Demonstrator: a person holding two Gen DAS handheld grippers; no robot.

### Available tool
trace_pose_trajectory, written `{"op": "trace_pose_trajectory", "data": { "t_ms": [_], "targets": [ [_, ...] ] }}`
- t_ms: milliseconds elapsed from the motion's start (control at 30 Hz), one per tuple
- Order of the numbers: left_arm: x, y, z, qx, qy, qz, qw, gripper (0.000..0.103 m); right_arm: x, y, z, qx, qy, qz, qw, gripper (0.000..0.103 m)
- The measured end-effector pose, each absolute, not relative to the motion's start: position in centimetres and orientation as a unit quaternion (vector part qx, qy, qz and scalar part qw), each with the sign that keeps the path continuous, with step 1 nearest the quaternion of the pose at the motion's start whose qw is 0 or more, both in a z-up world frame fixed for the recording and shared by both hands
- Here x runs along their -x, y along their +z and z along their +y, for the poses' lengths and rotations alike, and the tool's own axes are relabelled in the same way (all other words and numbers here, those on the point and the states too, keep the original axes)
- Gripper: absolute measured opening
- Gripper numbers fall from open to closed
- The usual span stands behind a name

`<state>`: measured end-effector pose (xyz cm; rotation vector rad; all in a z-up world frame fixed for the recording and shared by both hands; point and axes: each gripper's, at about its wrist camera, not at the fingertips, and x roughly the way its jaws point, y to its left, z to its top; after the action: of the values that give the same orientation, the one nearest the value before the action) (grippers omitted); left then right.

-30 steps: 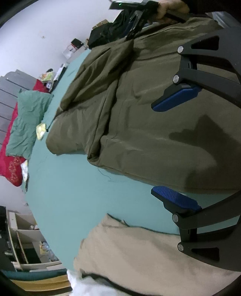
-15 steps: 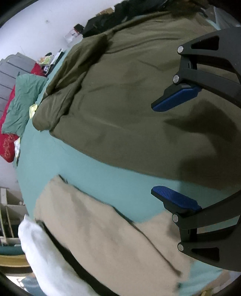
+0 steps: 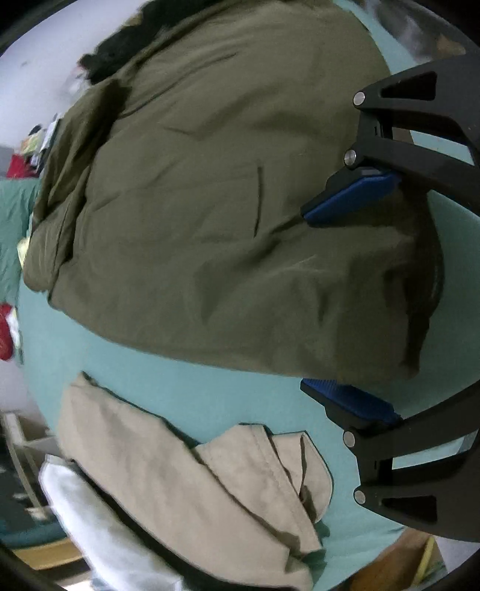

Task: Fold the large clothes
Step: 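Grasp the jacket hem with both grippers and lift it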

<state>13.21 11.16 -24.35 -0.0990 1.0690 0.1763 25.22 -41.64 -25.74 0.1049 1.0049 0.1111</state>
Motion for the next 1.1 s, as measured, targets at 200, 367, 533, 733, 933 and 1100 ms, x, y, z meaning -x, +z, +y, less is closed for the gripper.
{"op": "trace_pose_trajectory", "data": {
  "t_ms": [200,367,533,733,933,1100],
  "targets": [
    [-12.3,-24.2,10.2,0.034,0.072,0.504,0.86,0.07,-24.1,-26.1,-42.1,-0.103,0.059,0.469,0.875,0.014],
    [-10.6,-23.4,7.7,-0.023,0.052,0.487,0.872,0.014,-23.4,-25.8,-41.8,-0.113,0.062,0.459,0.879,0.007],
    [-8.9,-20.4,9.5,0.032,0.061,0.444,0.893,0.009,-22.1,-24.2,-42.8,-0.15,0.062,0.432,0.887,0.005],
    [-6.2,-16.8,11.1,0.071,0.062,0.409,0.908,0.008,-19.9,-22.2,-43.3,-0.185,0.067,0.398,0.896,0.004],
    [-3.6,-14.3,11.5,0.089,0.051,0.39,0.915,0.008,-17.4,-20.1,-44.3,-0.218,0.064,0.362,0.904,0.004],
    [-0.4,-11.8,11.7,0.117,0.046,0.365,0.923,0.008,-14.9,-17.5,-45.0,-0.24,0.068,0.324,0.913,0.004]
  ]
}}
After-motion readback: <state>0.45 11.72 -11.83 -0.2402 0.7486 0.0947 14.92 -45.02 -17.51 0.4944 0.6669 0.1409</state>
